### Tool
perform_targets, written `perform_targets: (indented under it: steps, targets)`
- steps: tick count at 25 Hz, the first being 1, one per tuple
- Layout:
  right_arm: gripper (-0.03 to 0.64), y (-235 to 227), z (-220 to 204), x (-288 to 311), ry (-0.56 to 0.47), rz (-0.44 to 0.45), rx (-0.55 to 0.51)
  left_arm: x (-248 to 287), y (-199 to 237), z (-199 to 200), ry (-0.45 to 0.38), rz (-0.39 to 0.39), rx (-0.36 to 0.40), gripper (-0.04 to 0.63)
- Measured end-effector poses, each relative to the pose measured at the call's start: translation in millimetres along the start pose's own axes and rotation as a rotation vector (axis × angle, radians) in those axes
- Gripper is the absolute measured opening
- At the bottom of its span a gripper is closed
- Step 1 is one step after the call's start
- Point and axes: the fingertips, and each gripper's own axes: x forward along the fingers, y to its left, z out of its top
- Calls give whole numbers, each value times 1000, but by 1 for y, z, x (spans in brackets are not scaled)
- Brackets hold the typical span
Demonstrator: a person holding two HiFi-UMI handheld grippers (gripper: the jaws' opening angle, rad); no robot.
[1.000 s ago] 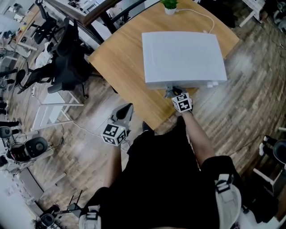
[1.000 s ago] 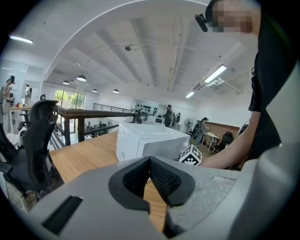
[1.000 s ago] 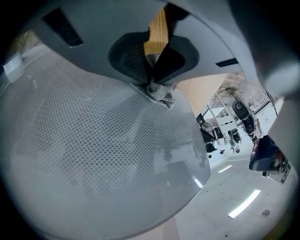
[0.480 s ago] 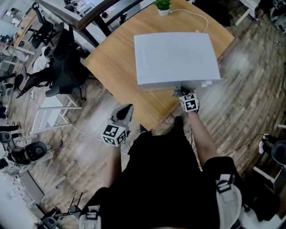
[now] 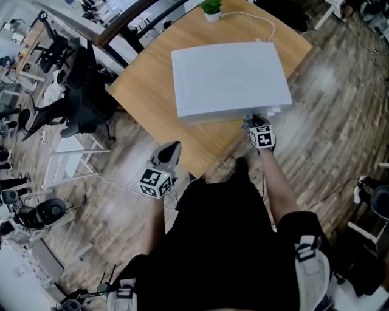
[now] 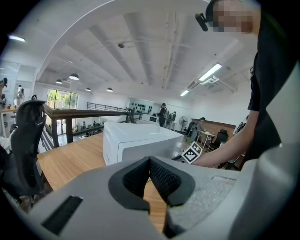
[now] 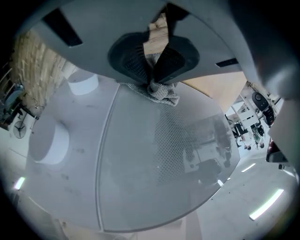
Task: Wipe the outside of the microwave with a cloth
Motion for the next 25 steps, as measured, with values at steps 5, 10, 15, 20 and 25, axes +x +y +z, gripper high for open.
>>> perform_targets:
  steps: [5, 10, 15, 20, 25]
  targets:
    - [37, -30, -9, -7, 4, -41, 49, 10, -13, 5, 5, -13, 9, 2]
    - [34, -48, -11, -11, -22, -82, 72, 14, -19, 5, 12, -11, 12, 2]
    - [34, -63, -11, -11, -61, -109, 121, 16, -22, 2, 18, -2, 6, 2]
    - [35, -65, -10, -10, -70, -106, 113, 23, -26, 3, 16, -4, 9, 2]
    - [35, -64, -13, -10, -54, -120, 73, 22, -32, 3, 20, 2, 2, 2]
